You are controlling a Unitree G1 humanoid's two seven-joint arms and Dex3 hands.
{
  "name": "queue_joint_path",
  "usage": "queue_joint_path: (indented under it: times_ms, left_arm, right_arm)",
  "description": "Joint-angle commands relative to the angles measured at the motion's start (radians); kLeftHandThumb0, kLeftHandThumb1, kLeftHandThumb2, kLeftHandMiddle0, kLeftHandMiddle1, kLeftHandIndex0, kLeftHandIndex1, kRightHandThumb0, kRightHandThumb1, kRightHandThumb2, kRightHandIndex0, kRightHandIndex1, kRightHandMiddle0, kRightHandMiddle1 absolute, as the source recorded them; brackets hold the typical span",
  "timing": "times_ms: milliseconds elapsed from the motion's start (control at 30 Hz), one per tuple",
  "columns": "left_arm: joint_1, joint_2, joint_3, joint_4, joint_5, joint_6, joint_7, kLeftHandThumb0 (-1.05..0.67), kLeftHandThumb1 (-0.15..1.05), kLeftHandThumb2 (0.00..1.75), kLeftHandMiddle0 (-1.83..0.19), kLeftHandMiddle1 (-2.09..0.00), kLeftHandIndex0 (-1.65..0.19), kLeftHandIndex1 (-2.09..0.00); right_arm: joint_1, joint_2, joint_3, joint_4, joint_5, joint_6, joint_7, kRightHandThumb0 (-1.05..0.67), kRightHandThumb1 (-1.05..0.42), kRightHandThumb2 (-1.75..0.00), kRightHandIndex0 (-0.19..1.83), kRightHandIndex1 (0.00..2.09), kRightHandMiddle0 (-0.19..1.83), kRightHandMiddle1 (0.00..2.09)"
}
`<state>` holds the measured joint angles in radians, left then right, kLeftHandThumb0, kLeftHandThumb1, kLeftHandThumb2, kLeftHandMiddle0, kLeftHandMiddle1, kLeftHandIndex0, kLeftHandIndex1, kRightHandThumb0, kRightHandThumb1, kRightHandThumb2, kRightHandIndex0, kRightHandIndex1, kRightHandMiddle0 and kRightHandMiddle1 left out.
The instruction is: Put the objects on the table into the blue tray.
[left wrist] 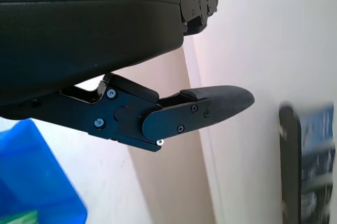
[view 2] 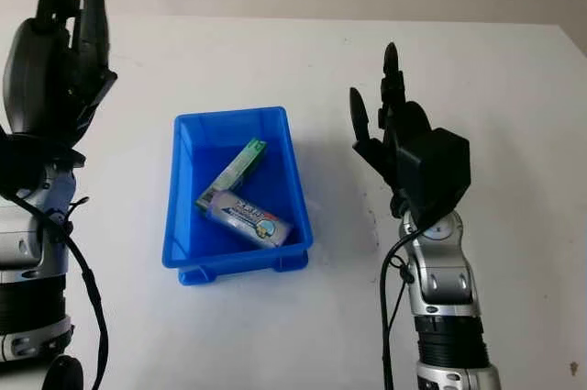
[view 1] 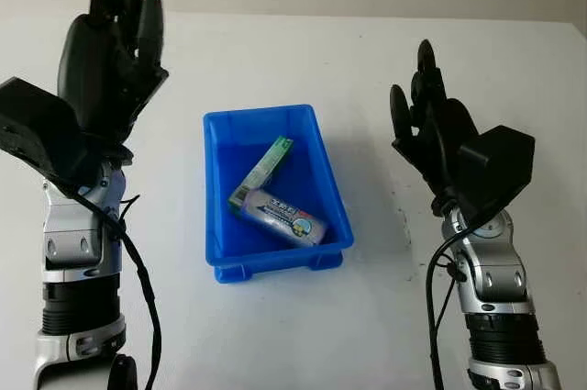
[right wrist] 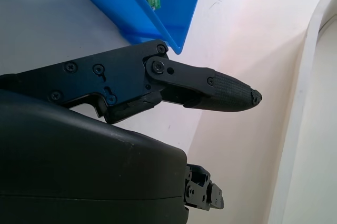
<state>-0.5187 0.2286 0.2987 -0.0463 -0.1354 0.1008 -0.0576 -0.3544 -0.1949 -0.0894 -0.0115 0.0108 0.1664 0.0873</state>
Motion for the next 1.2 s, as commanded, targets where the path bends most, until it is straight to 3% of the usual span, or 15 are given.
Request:
queue_joint_path:
  times_ms: [0, 100, 267, 600, 1167]
  left_arm:
    - [0.016, -0.007, 0.037, 0.035, -0.024, -0.007, 0.026, -0.68, 1.05, 0.69, 0.18, -0.02, 0.19, 0.00]
    - [0.050, -0.001, 0.069, 0.088, -0.074, -0.027, 0.012, -0.69, 1.05, 0.71, 0.19, 0.00, 0.19, 0.00]
    - [0.156, 0.000, 0.073, 0.078, -0.105, -0.013, -0.016, -0.73, 1.05, 0.71, 0.19, 0.00, 0.19, 0.00]
    - [0.286, -0.016, 0.029, -0.016, -0.113, 0.000, -0.036, -0.77, 1.05, 0.69, 0.19, 0.00, 0.19, 0.00]
    - [0.308, -0.016, -0.015, -0.091, -0.099, 0.062, -0.022, -0.78, 1.05, 0.66, 0.19, -0.03, 0.19, 0.00]
  right_arm:
    - [-0.006, 0.004, -0.014, -0.009, 0.013, -0.005, -0.002, -0.69, -1.05, -0.61, -0.19, 0.00, -0.19, 0.00]
    - [-0.007, 0.004, -0.018, -0.006, 0.027, -0.010, 0.002, -0.69, -1.05, -0.62, -0.19, 0.00, -0.19, 0.00]
    - [-0.013, 0.005, -0.024, 0.005, 0.043, -0.024, 0.005, -0.70, -1.05, -0.66, -0.19, 0.00, -0.19, 0.00]
    - [-0.014, 0.014, -0.029, 0.011, 0.059, -0.022, -0.011, -0.70, -1.05, -0.70, -0.19, 0.00, -0.19, 0.00]
    - [-0.009, 0.018, -0.030, 0.007, 0.059, -0.019, -0.015, -0.70, -1.05, -0.68, -0.19, 0.00, -0.19, 0.00]
